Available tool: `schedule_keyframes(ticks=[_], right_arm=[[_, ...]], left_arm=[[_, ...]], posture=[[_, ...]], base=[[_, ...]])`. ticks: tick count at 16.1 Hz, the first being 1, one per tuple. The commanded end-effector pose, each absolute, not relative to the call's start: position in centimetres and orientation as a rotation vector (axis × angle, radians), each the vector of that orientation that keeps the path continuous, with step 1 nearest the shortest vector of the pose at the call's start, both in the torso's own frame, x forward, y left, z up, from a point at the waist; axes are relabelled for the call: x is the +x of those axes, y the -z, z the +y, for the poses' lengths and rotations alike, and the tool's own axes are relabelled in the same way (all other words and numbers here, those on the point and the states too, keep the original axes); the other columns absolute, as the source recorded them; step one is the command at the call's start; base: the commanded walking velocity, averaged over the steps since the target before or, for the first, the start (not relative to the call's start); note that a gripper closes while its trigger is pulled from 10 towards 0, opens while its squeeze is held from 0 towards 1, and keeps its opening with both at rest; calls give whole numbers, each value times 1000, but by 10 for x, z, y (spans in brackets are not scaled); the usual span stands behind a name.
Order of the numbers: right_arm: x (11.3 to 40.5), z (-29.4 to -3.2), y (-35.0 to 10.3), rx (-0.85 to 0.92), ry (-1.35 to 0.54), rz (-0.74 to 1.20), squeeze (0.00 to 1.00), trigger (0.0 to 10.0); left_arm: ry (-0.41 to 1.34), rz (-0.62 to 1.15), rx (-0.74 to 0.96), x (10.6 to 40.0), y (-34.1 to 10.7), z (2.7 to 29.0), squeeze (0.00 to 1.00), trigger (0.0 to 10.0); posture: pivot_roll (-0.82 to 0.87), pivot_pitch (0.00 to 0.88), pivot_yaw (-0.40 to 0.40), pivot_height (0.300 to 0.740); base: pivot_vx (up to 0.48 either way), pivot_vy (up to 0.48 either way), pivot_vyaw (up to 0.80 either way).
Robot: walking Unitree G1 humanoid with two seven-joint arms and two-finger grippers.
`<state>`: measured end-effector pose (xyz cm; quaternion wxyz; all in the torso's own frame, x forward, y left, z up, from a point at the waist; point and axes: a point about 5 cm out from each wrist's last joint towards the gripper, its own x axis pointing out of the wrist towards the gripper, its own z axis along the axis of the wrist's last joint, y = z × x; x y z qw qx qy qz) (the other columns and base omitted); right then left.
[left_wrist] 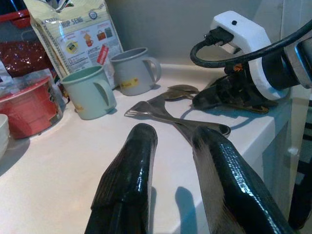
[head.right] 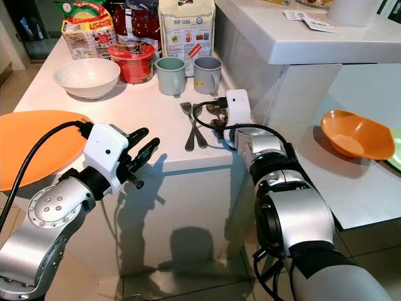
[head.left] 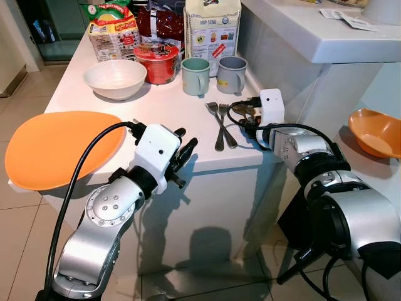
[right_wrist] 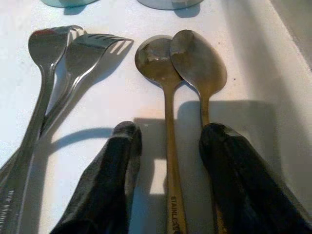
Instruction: Setting the table
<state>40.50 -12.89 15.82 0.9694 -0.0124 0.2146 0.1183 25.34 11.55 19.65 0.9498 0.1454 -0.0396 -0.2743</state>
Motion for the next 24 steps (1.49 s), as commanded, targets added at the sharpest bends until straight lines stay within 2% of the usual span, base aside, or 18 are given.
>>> schedule_keyframes(ticks=[1,15,20,24], right_arm=[[405,-132,-159,-41,-236,459,0,0],[408,-138,-165,-50,-206,444,0,0],[416,-148,-189,-4,-143,320,0,0],[420,-142,-207,29,-194,237,0,0]], left_arm=[[585,-90,306,251,-200,112,0,10000],[572,-102,308,253,-201,112,0,10000],[538,-128,298,257,-206,114,0,10000],[534,-133,297,259,-207,114,0,10000]], posture=[[62,15,-35,740],[62,9,-38,740],[61,2,-38,740],[59,0,-30,740]], base=[[0,0,0],[0,0,0],[0,0,0],[0,0,0]])
